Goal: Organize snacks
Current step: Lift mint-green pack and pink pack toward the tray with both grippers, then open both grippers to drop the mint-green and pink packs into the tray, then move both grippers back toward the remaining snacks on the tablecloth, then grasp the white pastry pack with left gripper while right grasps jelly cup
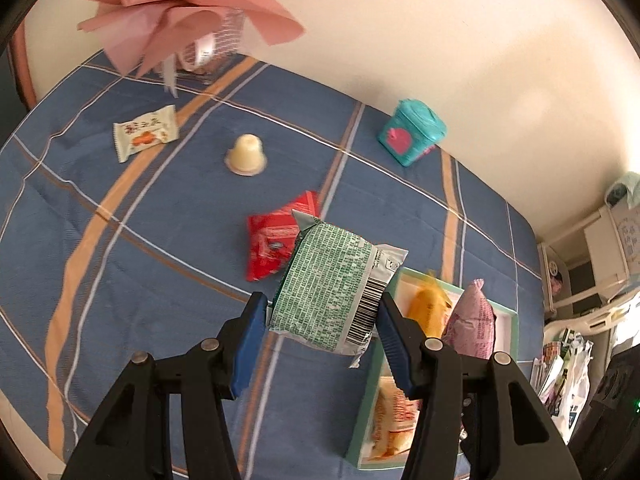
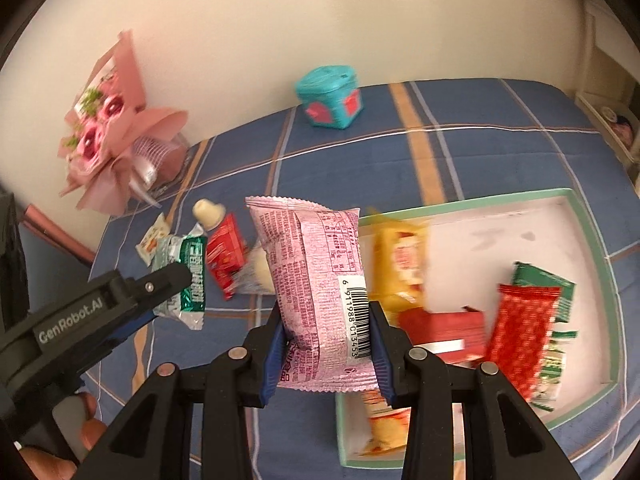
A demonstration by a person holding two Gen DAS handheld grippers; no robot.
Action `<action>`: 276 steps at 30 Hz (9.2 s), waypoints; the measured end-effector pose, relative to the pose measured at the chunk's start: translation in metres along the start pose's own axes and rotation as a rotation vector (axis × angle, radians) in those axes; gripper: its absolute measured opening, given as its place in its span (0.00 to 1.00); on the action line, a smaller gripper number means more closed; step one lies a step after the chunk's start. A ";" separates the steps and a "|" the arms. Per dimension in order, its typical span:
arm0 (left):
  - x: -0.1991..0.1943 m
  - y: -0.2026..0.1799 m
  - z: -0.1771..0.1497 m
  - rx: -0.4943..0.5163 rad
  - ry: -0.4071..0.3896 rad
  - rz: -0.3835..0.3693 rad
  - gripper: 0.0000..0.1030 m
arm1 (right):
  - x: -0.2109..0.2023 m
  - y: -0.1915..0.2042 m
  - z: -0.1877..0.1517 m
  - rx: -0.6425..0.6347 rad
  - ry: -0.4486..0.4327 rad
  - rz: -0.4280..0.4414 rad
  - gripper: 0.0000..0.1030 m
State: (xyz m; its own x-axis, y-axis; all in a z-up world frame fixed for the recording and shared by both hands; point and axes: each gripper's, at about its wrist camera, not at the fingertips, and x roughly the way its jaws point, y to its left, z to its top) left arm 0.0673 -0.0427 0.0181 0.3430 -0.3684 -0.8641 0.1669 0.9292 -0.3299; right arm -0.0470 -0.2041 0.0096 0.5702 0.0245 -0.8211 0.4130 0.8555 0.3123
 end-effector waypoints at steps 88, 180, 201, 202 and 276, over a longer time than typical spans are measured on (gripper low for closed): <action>0.043 -0.072 -0.045 0.222 0.077 0.213 0.62 | -0.011 -0.117 -0.002 0.133 0.021 -0.245 0.69; 0.015 0.147 0.029 0.040 -0.093 0.281 0.99 | 0.113 0.113 -0.044 -0.238 0.076 -0.109 1.00; 0.025 0.162 0.063 0.059 -0.031 0.248 0.99 | 0.096 0.134 -0.003 -0.302 -0.018 -0.034 1.00; 0.024 0.162 0.070 0.070 -0.034 0.248 0.99 | 0.095 0.136 0.003 -0.305 -0.025 -0.025 1.00; 0.132 0.164 0.186 0.420 0.103 0.312 0.51 | 0.244 0.204 0.081 -0.508 0.258 -0.079 0.40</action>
State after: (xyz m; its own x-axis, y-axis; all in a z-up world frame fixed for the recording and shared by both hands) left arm 0.3113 0.0551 -0.0792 0.3467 -0.0519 -0.9365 0.4341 0.8940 0.1112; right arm 0.2341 -0.0660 -0.0887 0.3336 0.0212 -0.9425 0.0179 0.9994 0.0288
